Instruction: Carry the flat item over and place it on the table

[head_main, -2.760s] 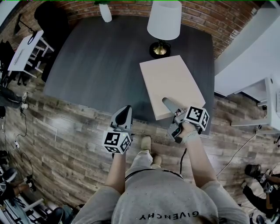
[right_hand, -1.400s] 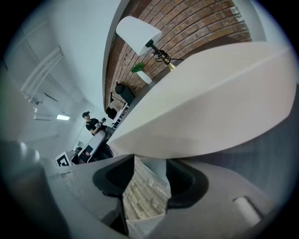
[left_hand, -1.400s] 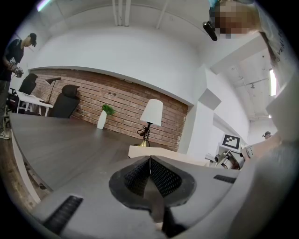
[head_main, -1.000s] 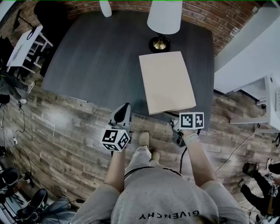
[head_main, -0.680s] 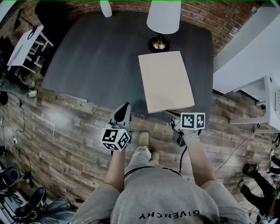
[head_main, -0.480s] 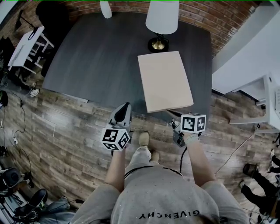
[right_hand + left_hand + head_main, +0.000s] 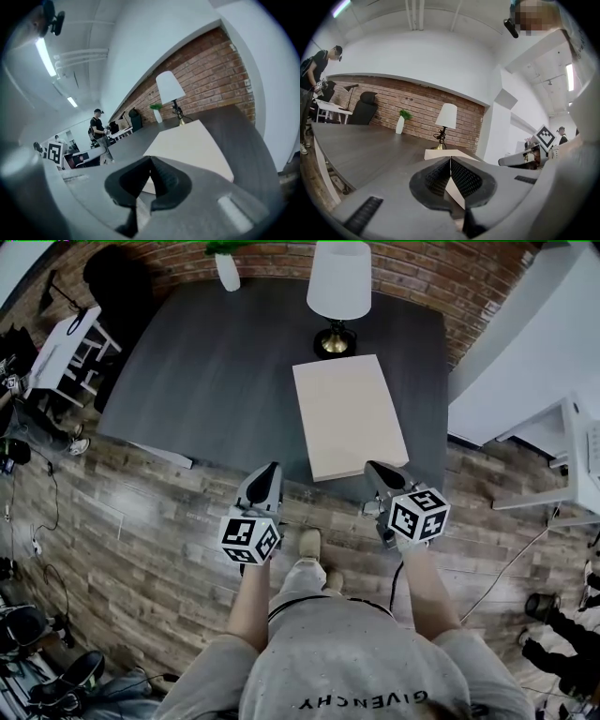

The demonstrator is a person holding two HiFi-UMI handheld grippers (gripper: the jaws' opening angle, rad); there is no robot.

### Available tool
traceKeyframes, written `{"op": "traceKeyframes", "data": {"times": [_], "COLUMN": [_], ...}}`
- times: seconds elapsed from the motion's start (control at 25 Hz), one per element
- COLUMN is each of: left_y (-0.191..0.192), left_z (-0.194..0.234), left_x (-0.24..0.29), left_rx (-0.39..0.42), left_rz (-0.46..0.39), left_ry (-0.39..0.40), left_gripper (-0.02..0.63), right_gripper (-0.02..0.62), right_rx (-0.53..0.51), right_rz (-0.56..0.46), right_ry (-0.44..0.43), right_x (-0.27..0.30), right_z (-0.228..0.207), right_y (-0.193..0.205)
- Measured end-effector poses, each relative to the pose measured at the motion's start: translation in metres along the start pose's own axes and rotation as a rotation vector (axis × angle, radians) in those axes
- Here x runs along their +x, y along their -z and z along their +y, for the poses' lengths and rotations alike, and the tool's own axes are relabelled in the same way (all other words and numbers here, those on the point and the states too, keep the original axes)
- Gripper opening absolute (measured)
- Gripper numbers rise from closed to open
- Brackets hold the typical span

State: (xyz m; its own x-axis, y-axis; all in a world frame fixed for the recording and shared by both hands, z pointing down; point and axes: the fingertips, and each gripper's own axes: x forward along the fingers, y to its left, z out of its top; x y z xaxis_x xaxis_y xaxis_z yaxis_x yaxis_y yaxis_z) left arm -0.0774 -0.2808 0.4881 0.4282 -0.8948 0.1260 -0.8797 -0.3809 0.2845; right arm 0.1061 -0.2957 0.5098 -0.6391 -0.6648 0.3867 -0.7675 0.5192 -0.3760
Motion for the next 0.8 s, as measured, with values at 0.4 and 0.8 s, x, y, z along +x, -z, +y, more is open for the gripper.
{"op": "traceKeyframes", "data": {"times": [0.4, 0.8], "left_y": [-0.019, -0.043], "left_z": [-0.019, -0.033], "left_x": [-0.009, -0.012], "left_rx": [0.053, 0.085], "left_rz": [-0.033, -0.071], "left_ry": [0.009, 0.009], "left_gripper": [-0.002, -0.002], "right_gripper": [-0.005, -0.005], "right_rx": [-0.135, -0.198], "right_rz": [-0.158, -0.274], "right_ry": [0.074, 0.123], "right_x": [-0.034, -0.063], "right_z": [0.002, 0.005], "right_y": [-0.037, -0.066]}}
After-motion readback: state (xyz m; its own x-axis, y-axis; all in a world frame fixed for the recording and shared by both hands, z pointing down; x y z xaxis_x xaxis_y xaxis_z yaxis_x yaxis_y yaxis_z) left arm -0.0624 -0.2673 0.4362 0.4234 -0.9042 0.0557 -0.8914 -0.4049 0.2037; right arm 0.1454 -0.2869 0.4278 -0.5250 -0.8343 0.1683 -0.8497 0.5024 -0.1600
